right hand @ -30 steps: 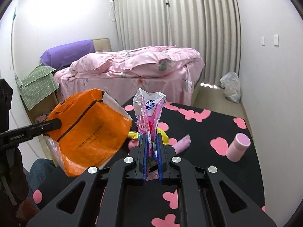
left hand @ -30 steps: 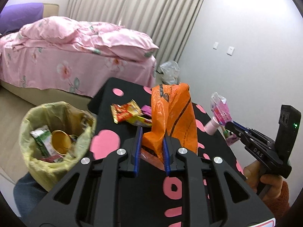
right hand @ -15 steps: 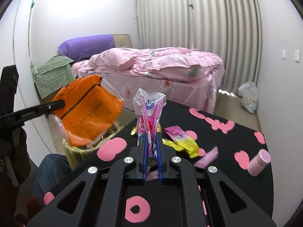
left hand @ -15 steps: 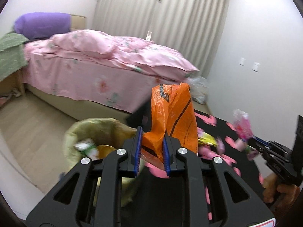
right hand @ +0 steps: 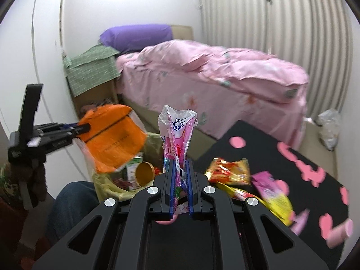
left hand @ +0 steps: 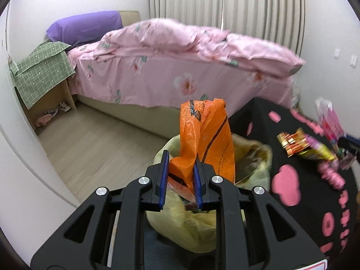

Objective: Collect trash
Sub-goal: 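Carry the orange bag and pink packet over the yellow bin and open both grippers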

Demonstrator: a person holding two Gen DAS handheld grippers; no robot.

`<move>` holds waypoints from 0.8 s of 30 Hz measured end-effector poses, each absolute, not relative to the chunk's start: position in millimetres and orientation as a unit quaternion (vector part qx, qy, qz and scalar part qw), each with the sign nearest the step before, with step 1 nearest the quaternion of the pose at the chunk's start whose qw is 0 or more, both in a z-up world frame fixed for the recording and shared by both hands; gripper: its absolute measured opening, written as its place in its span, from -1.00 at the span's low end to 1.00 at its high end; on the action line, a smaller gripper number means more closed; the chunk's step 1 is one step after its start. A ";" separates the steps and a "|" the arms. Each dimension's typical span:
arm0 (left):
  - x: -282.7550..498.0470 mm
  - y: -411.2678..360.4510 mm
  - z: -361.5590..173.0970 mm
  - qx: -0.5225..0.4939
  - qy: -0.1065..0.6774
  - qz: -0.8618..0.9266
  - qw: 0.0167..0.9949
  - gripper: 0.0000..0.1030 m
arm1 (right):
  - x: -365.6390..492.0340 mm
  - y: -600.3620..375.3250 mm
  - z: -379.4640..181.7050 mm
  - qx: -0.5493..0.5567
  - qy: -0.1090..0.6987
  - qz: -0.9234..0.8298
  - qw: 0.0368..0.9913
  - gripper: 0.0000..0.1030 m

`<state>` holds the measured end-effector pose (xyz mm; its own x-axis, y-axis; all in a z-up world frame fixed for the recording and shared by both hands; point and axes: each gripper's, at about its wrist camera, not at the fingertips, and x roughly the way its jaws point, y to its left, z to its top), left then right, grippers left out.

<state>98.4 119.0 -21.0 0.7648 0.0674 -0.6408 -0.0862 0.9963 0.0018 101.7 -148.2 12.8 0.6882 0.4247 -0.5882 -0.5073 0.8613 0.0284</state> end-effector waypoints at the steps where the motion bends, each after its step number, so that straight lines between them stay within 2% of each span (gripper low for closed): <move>1: 102.5 118.1 -27.8 -0.005 0.347 0.046 0.937 -0.64 | 111.5 -138.7 7.3 -0.069 0.311 0.263 0.911 -0.82; 11: 137.9 93.6 -109.8 -0.003 0.449 -0.051 0.892 -0.64 | 186.1 -77.3 -58.1 -0.090 0.410 0.313 0.852 -0.82; 21: 145.3 129.1 -109.2 -0.064 0.446 -0.027 0.892 -0.64 | 209.8 -43.5 -89.3 -0.103 0.451 0.327 0.824 -0.82; 24: 144.4 133.8 -106.4 -0.084 0.444 -0.031 0.892 -0.53 | 211.2 -38.0 -91.0 -0.098 0.455 0.332 0.821 -0.82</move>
<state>144.4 133.8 -106.4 0.6038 -0.1298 -0.7865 -0.0197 0.9839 -0.1775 211.2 -38.0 -91.0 0.3667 0.4555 -0.8112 -0.6334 0.7609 0.1410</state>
